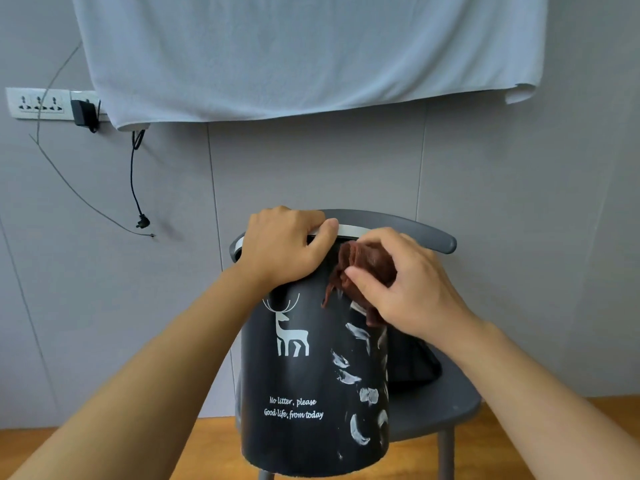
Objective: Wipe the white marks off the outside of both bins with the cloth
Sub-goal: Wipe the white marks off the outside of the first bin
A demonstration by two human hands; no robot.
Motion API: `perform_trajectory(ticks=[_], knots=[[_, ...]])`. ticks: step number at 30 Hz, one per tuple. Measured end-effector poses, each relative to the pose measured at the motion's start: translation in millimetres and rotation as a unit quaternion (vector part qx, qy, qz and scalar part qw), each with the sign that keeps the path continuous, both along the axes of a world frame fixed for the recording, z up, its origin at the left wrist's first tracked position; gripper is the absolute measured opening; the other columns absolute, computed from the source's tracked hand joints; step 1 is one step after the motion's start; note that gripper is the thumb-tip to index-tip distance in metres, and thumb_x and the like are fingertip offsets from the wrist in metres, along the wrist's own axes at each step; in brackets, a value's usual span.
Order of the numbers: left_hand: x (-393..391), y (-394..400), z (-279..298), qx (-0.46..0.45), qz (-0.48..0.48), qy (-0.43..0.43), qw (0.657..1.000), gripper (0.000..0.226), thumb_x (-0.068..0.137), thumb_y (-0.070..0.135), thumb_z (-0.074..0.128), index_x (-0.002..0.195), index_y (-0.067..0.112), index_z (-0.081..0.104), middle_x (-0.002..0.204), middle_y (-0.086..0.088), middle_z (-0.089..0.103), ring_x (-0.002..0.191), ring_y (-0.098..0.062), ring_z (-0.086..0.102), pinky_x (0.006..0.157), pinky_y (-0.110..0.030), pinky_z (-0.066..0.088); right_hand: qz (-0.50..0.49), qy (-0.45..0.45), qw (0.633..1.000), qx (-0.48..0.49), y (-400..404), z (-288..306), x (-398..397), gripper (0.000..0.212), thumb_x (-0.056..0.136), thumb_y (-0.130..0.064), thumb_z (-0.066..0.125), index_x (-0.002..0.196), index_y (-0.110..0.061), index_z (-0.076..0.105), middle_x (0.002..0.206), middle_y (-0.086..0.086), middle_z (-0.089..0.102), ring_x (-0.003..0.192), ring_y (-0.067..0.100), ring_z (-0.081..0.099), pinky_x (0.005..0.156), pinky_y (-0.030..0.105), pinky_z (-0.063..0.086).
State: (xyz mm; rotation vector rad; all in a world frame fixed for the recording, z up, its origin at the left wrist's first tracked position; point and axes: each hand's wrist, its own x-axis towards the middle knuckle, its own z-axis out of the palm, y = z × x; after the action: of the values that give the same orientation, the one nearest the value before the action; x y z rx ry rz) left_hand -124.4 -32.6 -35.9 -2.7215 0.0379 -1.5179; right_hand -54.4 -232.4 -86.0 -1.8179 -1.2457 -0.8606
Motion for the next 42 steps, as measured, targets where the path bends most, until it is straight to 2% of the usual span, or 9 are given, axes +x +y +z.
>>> perform_trajectory(ticks=[5, 9, 12, 16, 20, 24, 31, 37, 42], knots=[[3, 2, -3, 0.008, 0.005, -0.01, 1.0, 0.051, 0.094, 0.054, 0.034, 0.059, 0.017, 0.034, 0.046, -0.001, 0.035, 0.048, -0.026, 0.04, 0.051, -0.032, 0.027, -0.078, -0.112, 0.991, -0.006, 7, -12, -4, 0.041, 0.099, -0.048, 0.054, 0.122, -0.017, 0.068, 0.105, 0.001, 0.062, 0.094, 0.027, 0.055, 0.083, 0.043, 0.045], [13, 1, -1, 0.02, 0.018, -0.003, 1.0, 0.05, 0.093, 0.054, 0.034, 0.059, 0.018, 0.034, 0.046, -0.001, 0.035, 0.05, -0.027, 0.039, 0.051, -0.031, 0.023, -0.087, -0.105, 0.99, -0.043, 0, -23, -3, 0.05, 0.104, -0.042, 0.035, 0.142, -0.02, 0.057, 0.121, -0.001, 0.054, 0.102, 0.024, 0.05, 0.089, 0.048, 0.042], [14, 9, -1, -0.002, 0.009, -0.011, 1.0, 0.05, 0.093, 0.053, 0.036, 0.057, 0.019, 0.03, 0.045, -0.001, 0.033, 0.05, -0.028, 0.038, 0.051, -0.032, 0.028, -0.087, -0.097, 0.991, -0.032, 4, -27, -2, 0.047, 0.104, -0.041, 0.043, 0.145, -0.023, 0.058, 0.123, 0.001, 0.055, 0.105, 0.027, 0.053, 0.09, 0.052, 0.047], [7, 18, -2, -0.014, 0.001, -0.023, 1.0, 0.049, 0.093, 0.05, 0.039, 0.057, 0.019, 0.028, 0.045, -0.001, 0.031, 0.048, -0.025, 0.036, 0.05, -0.03, 0.025, -0.038, -0.083, 0.996, -0.005, 14, -26, -9, 0.04, 0.094, -0.039, 0.06, 0.129, -0.023, 0.068, 0.108, 0.0, 0.055, 0.095, 0.026, 0.054, 0.085, 0.046, 0.051], [2, 23, -2, -0.034, 0.005, -0.01, 0.999, 0.05, 0.094, 0.05, 0.039, 0.058, 0.018, 0.028, 0.046, -0.002, 0.032, 0.051, -0.027, 0.036, 0.052, -0.032, 0.028, 0.014, -0.104, 0.992, -0.073, 12, -27, -14, 0.034, 0.087, -0.04, 0.065, 0.119, -0.028, 0.065, 0.101, -0.011, 0.052, 0.093, 0.015, 0.054, 0.085, 0.039, 0.05], [0, 18, -1, -0.022, -0.005, -0.01, 1.0, 0.049, 0.094, 0.05, 0.04, 0.058, 0.019, 0.028, 0.046, -0.002, 0.032, 0.049, -0.024, 0.035, 0.051, -0.032, 0.028, -0.03, -0.022, 0.999, 0.02, 13, -13, -9, 0.041, 0.087, -0.044, 0.067, 0.123, -0.026, 0.064, 0.11, -0.013, 0.059, 0.105, 0.013, 0.056, 0.094, 0.034, 0.049], [-2, 14, -3, -0.018, -0.003, -0.02, 1.0, 0.049, 0.094, 0.049, 0.04, 0.058, 0.018, 0.029, 0.045, -0.001, 0.032, 0.047, -0.024, 0.037, 0.049, -0.031, 0.027, -0.055, -0.045, 0.997, 0.038, 19, -18, -17, 0.055, 0.097, -0.061, 0.052, 0.126, -0.019, 0.072, 0.106, 0.001, 0.062, 0.099, 0.025, 0.056, 0.089, 0.048, 0.052], [-2, 9, -3, -0.014, -0.005, -0.026, 1.0, 0.048, 0.093, 0.048, 0.041, 0.058, 0.017, 0.031, 0.046, -0.002, 0.033, 0.049, -0.024, 0.038, 0.049, -0.03, 0.022, -0.061, 0.101, 0.984, 0.132, 26, -19, -22, 0.043, 0.078, -0.058, 0.07, 0.112, -0.031, 0.067, 0.105, -0.019, 0.062, 0.104, 0.006, 0.057, 0.088, 0.007, 0.041], [-1, 11, -4, -0.027, 0.0, -0.027, 0.999, 0.049, 0.092, 0.049, 0.041, 0.058, 0.017, 0.029, 0.046, -0.004, 0.031, 0.05, -0.026, 0.036, 0.051, -0.032, 0.023, -0.046, 0.021, 0.998, 0.039, 23, -20, -27, 0.035, 0.085, -0.041, 0.073, 0.114, -0.022, 0.072, 0.104, -0.007, 0.058, 0.103, 0.016, 0.054, 0.094, 0.034, 0.046]])
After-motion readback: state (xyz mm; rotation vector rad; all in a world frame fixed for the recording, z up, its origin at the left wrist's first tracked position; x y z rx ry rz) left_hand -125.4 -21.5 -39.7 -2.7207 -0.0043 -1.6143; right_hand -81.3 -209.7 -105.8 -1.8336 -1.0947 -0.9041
